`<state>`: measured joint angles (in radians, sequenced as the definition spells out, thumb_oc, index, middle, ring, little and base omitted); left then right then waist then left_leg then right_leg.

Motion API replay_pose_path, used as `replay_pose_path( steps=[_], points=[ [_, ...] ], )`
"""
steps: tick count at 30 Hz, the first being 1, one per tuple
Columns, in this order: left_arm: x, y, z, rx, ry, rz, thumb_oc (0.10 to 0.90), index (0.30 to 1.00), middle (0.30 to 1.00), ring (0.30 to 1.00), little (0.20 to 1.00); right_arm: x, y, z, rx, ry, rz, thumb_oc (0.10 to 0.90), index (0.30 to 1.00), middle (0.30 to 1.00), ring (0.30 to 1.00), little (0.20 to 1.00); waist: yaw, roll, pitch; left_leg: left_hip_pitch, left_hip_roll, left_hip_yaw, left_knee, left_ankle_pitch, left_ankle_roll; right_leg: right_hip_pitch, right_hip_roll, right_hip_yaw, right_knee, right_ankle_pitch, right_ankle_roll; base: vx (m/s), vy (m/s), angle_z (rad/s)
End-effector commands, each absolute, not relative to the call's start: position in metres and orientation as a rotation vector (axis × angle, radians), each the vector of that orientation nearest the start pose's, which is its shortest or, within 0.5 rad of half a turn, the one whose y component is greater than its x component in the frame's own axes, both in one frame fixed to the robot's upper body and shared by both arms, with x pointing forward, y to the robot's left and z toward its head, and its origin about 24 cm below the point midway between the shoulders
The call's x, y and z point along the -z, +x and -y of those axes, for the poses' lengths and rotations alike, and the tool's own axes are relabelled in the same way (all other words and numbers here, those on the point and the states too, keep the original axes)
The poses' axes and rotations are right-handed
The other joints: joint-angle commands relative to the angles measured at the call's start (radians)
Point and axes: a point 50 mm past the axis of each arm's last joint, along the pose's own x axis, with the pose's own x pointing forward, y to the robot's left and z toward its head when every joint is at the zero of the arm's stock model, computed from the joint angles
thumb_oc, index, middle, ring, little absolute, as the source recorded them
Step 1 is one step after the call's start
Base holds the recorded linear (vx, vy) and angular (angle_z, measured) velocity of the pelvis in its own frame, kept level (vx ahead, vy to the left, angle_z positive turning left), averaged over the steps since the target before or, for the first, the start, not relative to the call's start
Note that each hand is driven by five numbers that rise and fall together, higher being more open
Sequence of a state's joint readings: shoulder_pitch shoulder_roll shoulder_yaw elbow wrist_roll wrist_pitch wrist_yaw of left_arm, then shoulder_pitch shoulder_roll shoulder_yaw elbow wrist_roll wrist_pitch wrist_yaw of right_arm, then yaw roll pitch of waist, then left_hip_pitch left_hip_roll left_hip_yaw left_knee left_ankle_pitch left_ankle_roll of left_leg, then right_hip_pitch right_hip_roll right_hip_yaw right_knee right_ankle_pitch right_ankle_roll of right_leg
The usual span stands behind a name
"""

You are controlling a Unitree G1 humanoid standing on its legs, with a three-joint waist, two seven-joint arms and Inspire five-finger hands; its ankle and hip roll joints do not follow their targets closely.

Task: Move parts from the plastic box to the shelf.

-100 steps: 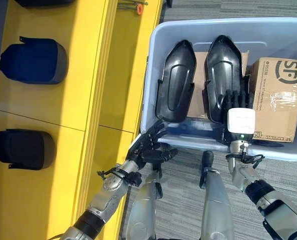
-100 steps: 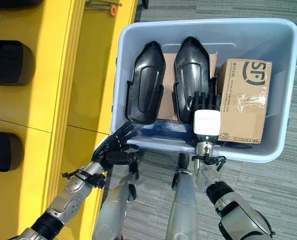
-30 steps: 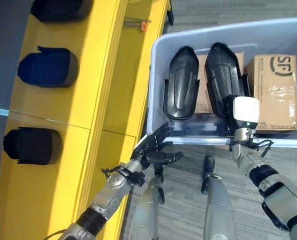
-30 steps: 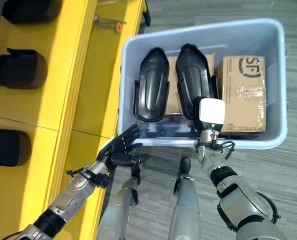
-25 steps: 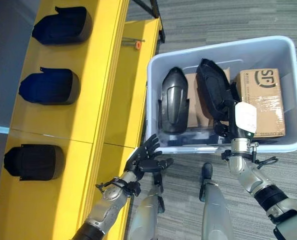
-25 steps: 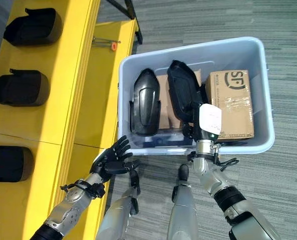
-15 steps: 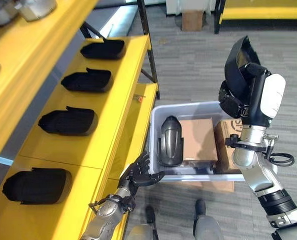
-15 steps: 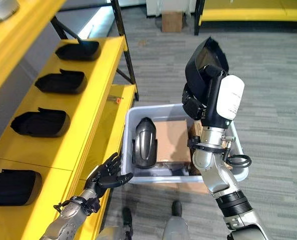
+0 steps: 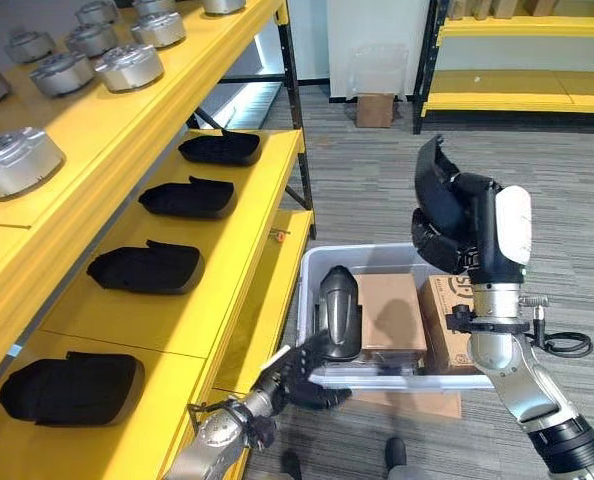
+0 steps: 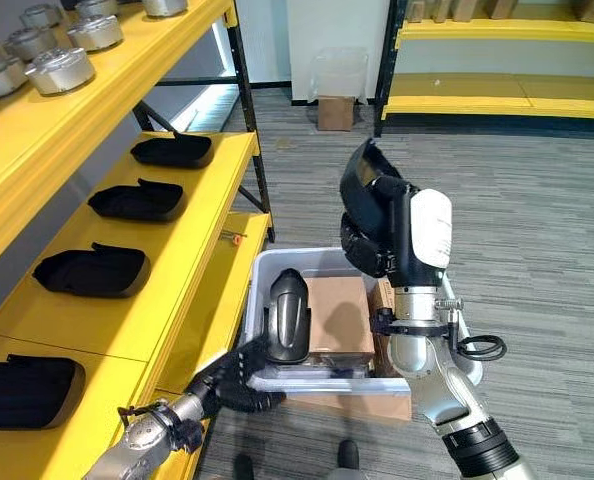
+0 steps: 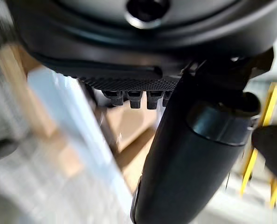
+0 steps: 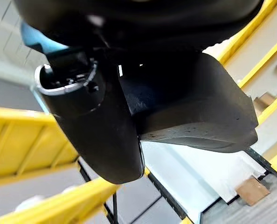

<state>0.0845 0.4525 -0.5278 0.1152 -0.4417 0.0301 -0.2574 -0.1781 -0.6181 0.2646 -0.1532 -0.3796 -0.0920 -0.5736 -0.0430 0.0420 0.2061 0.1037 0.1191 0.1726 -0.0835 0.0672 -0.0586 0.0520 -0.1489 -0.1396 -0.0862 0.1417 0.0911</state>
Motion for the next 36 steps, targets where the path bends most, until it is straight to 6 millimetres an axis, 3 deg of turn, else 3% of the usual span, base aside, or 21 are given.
replay_pose_path(
  steps=[1,7,11,13,14,16,22,25,27,28,32,33,36],
  points=[
    [0.001,0.212,-0.113,0.755,-0.003,-0.268,0.9,1.0,1.0,1.0,1.0,-0.211,0.255,0.163,0.166,-0.75,1.042,0.4,0.3,0.3,0.3,0.3,-0.003,-0.027,-0.059,0.023,0.045,0.05,-0.004,-0.037,-0.017,0.063,-0.015,-0.026,0.0,-0.082,0.03,-0.04,0.253,-0.26],
    [-0.002,0.215,-0.106,0.843,0.093,-0.275,0.9,1.0,1.0,1.0,1.0,-0.209,0.245,0.164,0.197,-0.771,1.062,0.4,0.3,0.3,0.3,0.3,-0.027,-0.047,-0.047,0.004,-0.007,0.053,-0.004,-0.078,0.025,-0.008,-0.046,0.063,-0.001,-0.033,0.088,-0.08,0.173,-0.09],
    [-0.007,0.215,-0.097,0.94,0.167,-0.274,0.9,1.0,1.0,1.0,1.0,-0.205,0.237,0.169,0.287,-0.834,1.11,0.4,0.3,0.3,0.3,0.3,-0.055,-0.052,-0.044,-0.004,-0.035,0.01,-0.004,-0.099,0.055,-0.021,-0.032,0.159,0.007,-0.028,0.094,-0.04,0.001,0.1],
    [-0.01,0.216,-0.098,0.944,0.168,-0.288,0.9,1.0,1.0,1.0,1.0,-0.199,0.233,0.174,0.298,-0.838,1.103,0.4,0.3,0.3,0.3,0.3,-0.071,-0.047,-0.036,-0.008,-0.041,-0.026,-0.004,-0.097,0.071,-0.037,0.025,0.196,0.104,-0.095,0.065,-0.05,-0.076,0.87],
    [-0.012,0.217,-0.1,0.938,0.159,-0.288,0.9,1.0,1.0,1.0,1.0,-0.197,0.23,0.175,0.291,-0.836,1.1,0.4,0.3,0.3,0.3,0.3,-0.073,-0.039,-0.033,-0.018,-0.043,-0.048,-0.004,-0.087,0.077,-0.042,0.076,0.195,0.166,-0.15,0.034,-0.1,-0.125,1.11],
    [-0.01,0.214,-0.105,0.937,0.15,-0.289,0.9,1.0,1.0,1.0,1.0,-0.194,0.223,0.179,0.264,-0.857,1.124,0.4,0.3,0.3,0.3,0.3,-0.076,-0.032,-0.028,-0.051,-0.067,-0.127,-0.004,-0.06,0.076,-0.047,0.147,0.214,0.198,-0.198,-0.017,-0.1,-0.204,0.93],
    [-0.009,0.211,-0.107,0.979,0.102,-0.293,0.9,1.0,1.0,1.0,1.0,-0.202,0.226,0.187,0.305,-0.92,1.171,0.4,0.3,0.3,0.3,0.3,-0.057,-0.023,0.008,-0.116,-0.067,-0.197,-0.004,0.021,0.039,-0.008,0.175,0.219,0.178,-0.195,-0.053,-0.09,-0.163,0.73],
    [-0.01,0.207,-0.105,1.0,0.126,-0.274,0.9,1.0,1.0,1.0,1.0,-0.205,0.229,0.188,0.294,-0.917,1.193,0.4,0.3,0.3,0.3,0.3,-0.049,-0.015,0.029,-0.143,-0.052,-0.184,-0.001,0.053,0.02,0.02,0.176,0.213,0.178,-0.207,-0.064,-0.08,-0.079,0.26],
    [-0.009,0.207,-0.105,1.009,0.141,-0.273,0.9,1.0,1.0,1.0,1.0,-0.204,0.229,0.19,0.284,-0.922,1.194,0.4,0.3,0.3,0.3,0.3,-0.057,-0.014,0.038,-0.141,-0.037,-0.139,0.011,0.055,0.012,0.04,0.164,0.189,0.187,-0.224,-0.067,-0.08,-0.067,0.39],
    [-0.01,0.208,-0.104,1.026,0.163,-0.264,0.9,1.0,1.0,1.0,1.0,-0.204,0.228,0.193,0.29,-0.925,1.186,0.4,0.3,0.3,0.3,0.3,-0.073,-0.011,0.044,-0.136,-0.021,-0.079,0.032,0.054,0.007,0.052,0.154,0.163,0.189,-0.227,-0.067,-0.14,-0.038,0.77],
    [-0.015,0.212,-0.105,1.005,0.175,-0.249,0.9,1.0,1.0,1.0,1.0,-0.203,0.227,0.195,0.32,-0.924,1.186,0.4,0.3,0.3,0.3,0.3,-0.093,-0.012,0.038,-0.11,0.0,-0.019,0.094,0.014,0.009,0.055,0.129,0.131,0.196,-0.224,-0.062,-0.12,0.029,0.82],
    [-0.017,0.215,-0.105,0.985,0.165,-0.251,0.9,1.0,1.0,1.0,1.0,-0.204,0.228,0.194,0.33,-0.915,1.187,0.4,0.3,0.3,0.3,0.3,-0.101,-0.019,0.031,-0.081,0.015,0.011,0.129,-0.018,0.015,0.047,0.106,0.115,0.201,-0.213,-0.058,-0.08,0.056,0.33],
    [-0.018,0.218,-0.103,0.97,0.159,-0.257,0.9,1.0,1.0,1.0,1.0,-0.206,0.229,0.192,0.321,-0.905,1.195,0.4,0.3,0.3,0.3,0.3,-0.112,-0.027,0.025,-0.046,0.052,0.035,0.179,-0.024,0.012,0.032,0.081,0.099,0.21,-0.204,-0.058,-0.11,0.108,0.52]
  ],
)
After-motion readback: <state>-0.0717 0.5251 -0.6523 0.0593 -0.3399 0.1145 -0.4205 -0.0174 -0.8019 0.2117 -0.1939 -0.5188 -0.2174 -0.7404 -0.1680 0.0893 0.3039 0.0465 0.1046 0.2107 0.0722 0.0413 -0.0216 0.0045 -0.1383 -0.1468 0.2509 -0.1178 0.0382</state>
